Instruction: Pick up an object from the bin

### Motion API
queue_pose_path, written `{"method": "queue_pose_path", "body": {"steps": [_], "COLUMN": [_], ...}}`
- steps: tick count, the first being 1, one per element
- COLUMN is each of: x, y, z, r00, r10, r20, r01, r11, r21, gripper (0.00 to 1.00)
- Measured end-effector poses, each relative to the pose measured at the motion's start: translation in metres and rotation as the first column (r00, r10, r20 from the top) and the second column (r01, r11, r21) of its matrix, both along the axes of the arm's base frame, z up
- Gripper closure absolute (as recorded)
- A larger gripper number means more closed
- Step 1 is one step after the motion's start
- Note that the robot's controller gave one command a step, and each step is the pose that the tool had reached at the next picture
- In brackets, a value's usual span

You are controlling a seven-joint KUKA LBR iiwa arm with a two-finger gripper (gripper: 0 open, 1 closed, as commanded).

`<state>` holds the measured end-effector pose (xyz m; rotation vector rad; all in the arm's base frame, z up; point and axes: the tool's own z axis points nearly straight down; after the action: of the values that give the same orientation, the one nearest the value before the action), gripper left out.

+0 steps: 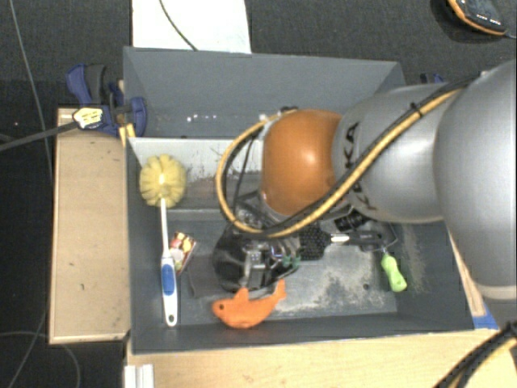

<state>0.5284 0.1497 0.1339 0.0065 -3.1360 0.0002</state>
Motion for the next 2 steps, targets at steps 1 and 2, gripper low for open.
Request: {"method": "queue_pose_path", "body": {"steps": [1,2], "x": [0.002,0.049], "y": [-0.001,-0.049], "z": [0.005,-0.063], "r00": [1.000,0.991], "r10": [-0.008,0.131], "r20": [0.007,0.005], "r01": [0.008,-0.131], "r11": [1.000,0.991], "r21": [0.002,0.002], "gripper": [0.00,0.00]}}
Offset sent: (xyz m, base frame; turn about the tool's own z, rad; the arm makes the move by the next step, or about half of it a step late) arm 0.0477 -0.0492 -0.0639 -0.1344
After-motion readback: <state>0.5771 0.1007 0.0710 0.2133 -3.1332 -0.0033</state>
